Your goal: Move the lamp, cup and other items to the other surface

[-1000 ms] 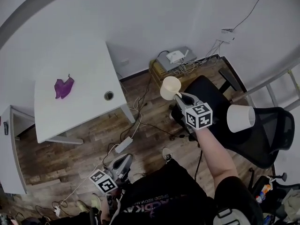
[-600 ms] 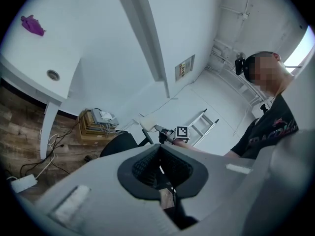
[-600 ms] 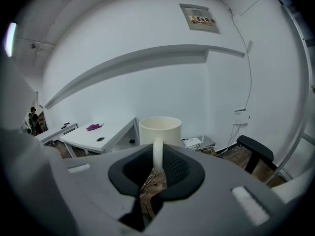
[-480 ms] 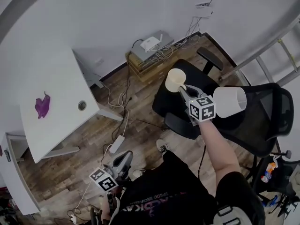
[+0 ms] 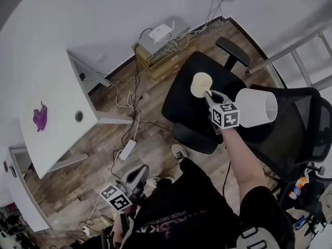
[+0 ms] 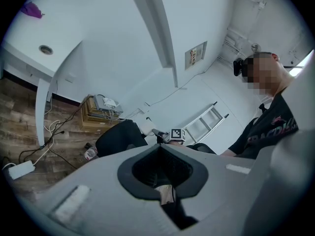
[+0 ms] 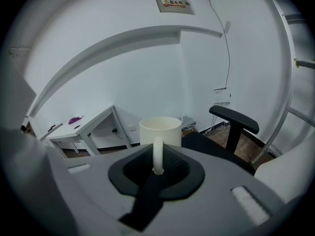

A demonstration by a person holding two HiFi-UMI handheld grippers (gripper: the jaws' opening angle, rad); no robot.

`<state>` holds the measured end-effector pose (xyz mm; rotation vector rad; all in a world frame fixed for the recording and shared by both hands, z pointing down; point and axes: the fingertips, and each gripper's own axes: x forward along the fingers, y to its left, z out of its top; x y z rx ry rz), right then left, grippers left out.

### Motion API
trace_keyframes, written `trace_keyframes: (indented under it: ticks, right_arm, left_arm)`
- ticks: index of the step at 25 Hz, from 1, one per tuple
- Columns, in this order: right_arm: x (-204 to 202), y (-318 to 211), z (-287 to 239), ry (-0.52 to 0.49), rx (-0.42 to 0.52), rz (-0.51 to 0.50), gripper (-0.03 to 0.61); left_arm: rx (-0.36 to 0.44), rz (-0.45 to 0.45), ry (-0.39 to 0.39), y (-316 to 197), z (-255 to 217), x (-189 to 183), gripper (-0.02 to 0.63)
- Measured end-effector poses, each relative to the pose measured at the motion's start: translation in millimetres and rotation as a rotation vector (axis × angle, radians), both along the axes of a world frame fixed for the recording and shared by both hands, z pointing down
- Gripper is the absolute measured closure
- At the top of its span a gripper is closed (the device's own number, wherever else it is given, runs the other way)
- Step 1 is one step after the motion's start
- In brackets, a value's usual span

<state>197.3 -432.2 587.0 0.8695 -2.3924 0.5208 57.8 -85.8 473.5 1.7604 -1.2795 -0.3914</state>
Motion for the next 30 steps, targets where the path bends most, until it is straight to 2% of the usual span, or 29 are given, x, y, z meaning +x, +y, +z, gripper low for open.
trace_keyframes:
  ticks: [8, 15, 24, 30]
  right_arm:
    - [16.4, -12.6, 72.5, 0.098, -0.047, -0.013, 0.532]
    - [23.4, -24.9, 130.1, 0.144, -0.141, 0.034, 0.532]
    - [20.5, -28.3, 172.2, 0.18, -0.199, 0.046, 0.531]
    - [18.6, -19.8, 187.0, 0.201, -0.181, 0.044, 0.531]
  left_arm:
    - [-0.099, -0.032, 0.004, -5.5, 18.8, 8.7, 0.614]
    - [-0.168, -0.066, 0.01, -2.6, 30.6, 8.9, 0.614]
    - [-0.233, -0.101, 0.021, 12.3, 43.6, 11.1, 0.614]
    - [-0.254, -0.118, 0.024, 24.2, 49.2, 8.6, 0.614]
